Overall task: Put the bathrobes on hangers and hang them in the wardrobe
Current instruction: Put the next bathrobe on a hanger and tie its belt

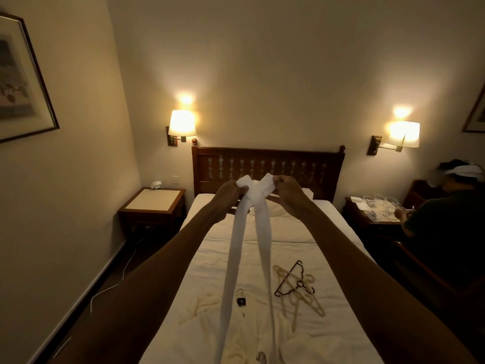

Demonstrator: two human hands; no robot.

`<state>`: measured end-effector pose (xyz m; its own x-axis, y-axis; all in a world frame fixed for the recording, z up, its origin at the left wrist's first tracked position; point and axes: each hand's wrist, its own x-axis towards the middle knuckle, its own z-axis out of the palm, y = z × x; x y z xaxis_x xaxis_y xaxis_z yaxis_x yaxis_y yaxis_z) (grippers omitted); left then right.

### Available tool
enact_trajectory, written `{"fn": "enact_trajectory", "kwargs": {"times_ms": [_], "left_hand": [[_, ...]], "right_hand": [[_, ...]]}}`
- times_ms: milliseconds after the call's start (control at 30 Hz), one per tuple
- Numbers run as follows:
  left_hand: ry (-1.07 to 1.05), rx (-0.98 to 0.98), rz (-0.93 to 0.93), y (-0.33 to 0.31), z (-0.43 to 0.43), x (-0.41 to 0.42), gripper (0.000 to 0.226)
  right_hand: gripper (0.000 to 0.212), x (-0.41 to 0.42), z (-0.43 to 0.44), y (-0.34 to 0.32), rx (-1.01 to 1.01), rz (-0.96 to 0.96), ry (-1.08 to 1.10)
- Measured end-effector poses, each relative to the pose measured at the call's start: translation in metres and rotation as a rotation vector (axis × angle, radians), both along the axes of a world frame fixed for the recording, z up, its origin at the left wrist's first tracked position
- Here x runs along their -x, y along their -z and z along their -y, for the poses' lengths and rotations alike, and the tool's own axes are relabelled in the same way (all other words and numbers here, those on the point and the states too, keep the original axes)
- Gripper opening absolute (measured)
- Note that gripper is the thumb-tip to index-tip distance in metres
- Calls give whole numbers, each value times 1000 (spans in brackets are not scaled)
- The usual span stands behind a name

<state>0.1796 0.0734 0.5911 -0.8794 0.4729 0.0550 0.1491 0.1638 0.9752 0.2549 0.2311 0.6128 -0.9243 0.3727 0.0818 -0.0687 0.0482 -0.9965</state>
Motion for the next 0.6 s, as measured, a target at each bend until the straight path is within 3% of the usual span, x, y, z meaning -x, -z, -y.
{"fn": "enact_trajectory", "kwargs": {"times_ms": [67, 100, 267, 400, 467, 600], "left_hand": [[25, 35, -8, -4, -1, 3, 33], [38, 46, -16, -6, 0, 5, 32], [69, 178, -141, -15, 10, 11, 22], [45, 266, -240, -12, 18, 14, 22], [57, 227, -242, -12, 21, 9, 31], [93, 213, -366, -16, 23, 2, 73]], "right_hand": [[33, -4, 5, 4, 135, -8, -45], [36, -6, 4, 5, 98, -22, -61], [37, -9, 3, 18, -434, -136, -64], [24, -1, 5, 27, -674, -200, -56], [19, 4, 6, 31, -777, -179, -75], [20, 4, 14, 28, -825, -24, -200]]}}
